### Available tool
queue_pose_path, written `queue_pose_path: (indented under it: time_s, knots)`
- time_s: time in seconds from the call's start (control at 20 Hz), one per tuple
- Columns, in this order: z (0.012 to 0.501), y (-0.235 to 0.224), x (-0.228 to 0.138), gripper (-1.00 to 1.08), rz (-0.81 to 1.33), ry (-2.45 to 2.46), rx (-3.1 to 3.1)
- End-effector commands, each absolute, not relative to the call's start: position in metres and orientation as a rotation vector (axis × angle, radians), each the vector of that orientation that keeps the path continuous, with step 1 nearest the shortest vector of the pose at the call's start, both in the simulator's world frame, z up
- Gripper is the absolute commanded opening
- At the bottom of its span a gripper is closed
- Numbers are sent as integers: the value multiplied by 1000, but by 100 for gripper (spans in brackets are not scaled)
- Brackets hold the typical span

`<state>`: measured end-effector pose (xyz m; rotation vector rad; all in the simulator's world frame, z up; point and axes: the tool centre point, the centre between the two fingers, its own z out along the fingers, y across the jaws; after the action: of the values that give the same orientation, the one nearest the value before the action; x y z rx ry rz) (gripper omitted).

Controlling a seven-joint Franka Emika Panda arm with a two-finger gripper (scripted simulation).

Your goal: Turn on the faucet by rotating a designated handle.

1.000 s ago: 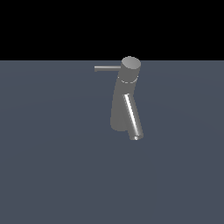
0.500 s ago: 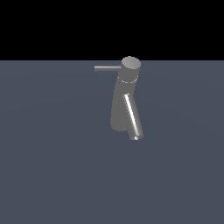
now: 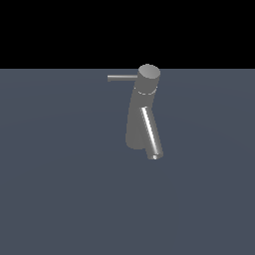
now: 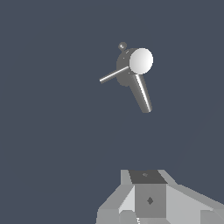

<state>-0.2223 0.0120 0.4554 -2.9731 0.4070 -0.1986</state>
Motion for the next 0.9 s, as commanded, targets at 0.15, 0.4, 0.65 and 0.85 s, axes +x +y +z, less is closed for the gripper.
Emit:
queue_pose_path:
  time_s: [0.15, 0.4, 0.65, 0.85]
  knots:
    - [430, 22, -203, -100, -248, 610, -2887]
    - [409, 30, -185, -100, -290, 776, -2803]
    - [390, 37, -165, -100, -328, 928, -2714]
    - [376, 41, -149, -100, -357, 1042, -2639]
